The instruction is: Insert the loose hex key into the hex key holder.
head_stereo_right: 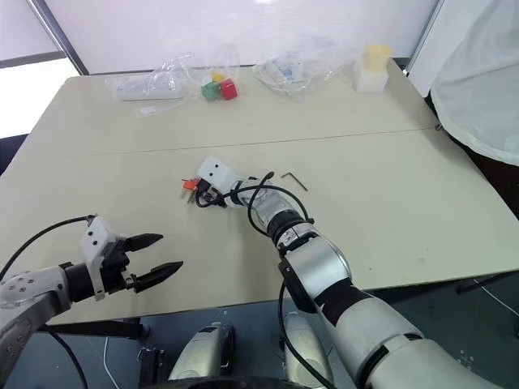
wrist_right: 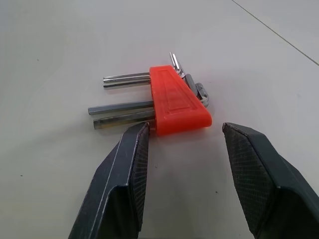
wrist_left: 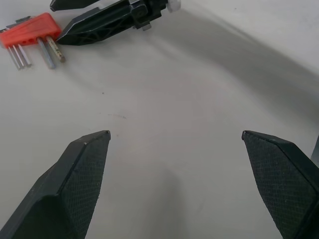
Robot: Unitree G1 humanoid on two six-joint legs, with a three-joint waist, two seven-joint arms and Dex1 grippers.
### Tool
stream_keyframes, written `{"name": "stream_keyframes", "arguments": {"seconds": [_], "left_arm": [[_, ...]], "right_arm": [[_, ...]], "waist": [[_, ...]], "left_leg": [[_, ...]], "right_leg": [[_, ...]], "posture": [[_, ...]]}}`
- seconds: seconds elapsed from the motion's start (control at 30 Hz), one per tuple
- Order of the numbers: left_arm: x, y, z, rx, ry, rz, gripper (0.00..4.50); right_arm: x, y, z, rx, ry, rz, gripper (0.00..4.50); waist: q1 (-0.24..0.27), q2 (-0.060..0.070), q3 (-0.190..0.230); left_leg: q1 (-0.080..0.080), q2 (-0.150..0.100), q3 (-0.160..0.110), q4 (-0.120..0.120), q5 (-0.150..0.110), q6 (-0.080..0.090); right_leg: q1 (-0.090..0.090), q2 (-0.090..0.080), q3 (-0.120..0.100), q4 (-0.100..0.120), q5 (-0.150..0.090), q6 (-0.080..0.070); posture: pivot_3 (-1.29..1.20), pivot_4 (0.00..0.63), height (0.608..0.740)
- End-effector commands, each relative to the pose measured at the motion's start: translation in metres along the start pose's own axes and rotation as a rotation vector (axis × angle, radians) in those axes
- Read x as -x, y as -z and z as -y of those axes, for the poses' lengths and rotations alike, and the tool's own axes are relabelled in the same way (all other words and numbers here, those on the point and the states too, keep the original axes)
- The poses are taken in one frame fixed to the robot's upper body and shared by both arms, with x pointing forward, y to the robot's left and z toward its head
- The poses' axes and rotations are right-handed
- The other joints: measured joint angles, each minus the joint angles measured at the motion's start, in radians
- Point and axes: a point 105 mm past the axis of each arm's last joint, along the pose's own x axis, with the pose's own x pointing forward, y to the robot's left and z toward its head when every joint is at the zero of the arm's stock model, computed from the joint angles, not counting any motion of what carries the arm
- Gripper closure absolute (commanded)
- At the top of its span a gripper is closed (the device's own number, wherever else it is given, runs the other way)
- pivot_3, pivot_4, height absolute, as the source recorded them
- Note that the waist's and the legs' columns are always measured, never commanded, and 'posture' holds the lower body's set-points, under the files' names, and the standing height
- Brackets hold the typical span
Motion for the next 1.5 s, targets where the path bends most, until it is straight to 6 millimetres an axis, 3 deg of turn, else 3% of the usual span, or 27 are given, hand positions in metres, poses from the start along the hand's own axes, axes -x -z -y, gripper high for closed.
{"name": "stream_keyframes", "arguments": {"seconds": [0.03, 0.83, 0.93, 0.97, 1.23, 1.5], "left_arm": [[0.000, -0.007, 0.004, -0.032, 0.003, 0.026, 0.06], [-0.001, -0.007, 0.005, -0.028, 0.001, 0.033, 0.06], [0.000, -0.007, 0.005, -0.027, -0.003, 0.034, 0.00], [0.000, -0.006, 0.005, -0.026, -0.006, 0.035, 0.00], [0.000, -0.007, 0.001, -0.023, -0.017, 0.040, 0.00], [-0.006, -0.037, -0.020, -0.005, 0.009, 0.147, 0.00]], "right_arm": [[-0.004, -0.016, -0.003, 0.019, -0.009, 0.030, 2.09], [-0.005, -0.008, -0.006, 0.000, -0.022, 0.011, 2.09], [-0.004, -0.008, -0.006, -0.004, -0.019, 0.011, 3.43], [-0.005, -0.008, -0.006, -0.004, -0.020, 0.009, 3.50], [-0.003, -0.018, -0.001, 0.043, 0.002, 0.050, 3.50], [0.022, -0.050, 0.037, 0.360, 0.174, 0.205, 3.50]], "waist": [[0.000, 0.000, 0.000], [0.001, 0.000, 0.000], [0.001, 0.000, 0.000], [0.001, 0.000, 0.000], [0.001, 0.000, 0.000], [0.004, 0.000, 0.000]], "left_leg": [[0.000, 0.000, 0.000, 0.000, 0.000, 0.000], [0.000, 0.000, 0.000, 0.000, 0.000, 0.000], [0.000, 0.000, 0.000, 0.000, 0.000, 0.000], [0.000, 0.000, 0.000, 0.000, 0.000, 0.000], [0.000, 0.000, 0.000, 0.000, 0.000, 0.000], [-0.001, -0.001, -0.001, 0.001, 0.000, 0.000]], "right_leg": [[0.000, 0.000, 0.000, 0.000, 0.000, 0.000], [0.000, 0.000, 0.000, 0.000, 0.000, 0.000], [0.000, 0.000, 0.000, 0.000, 0.000, 0.000], [0.000, 0.000, 0.000, 0.000, 0.000, 0.000], [0.000, 0.000, 0.000, 0.000, 0.000, 0.000], [0.000, 0.000, 0.000, 0.000, 0.000, 0.000]], "posture": [[0.00, 0.150, 0.740], [0.00, 0.150, 0.740], [0.00, 0.150, 0.740], [0.00, 0.150, 0.740], [0.00, 0.150, 0.740], [0.00, 0.150, 0.740]]}}
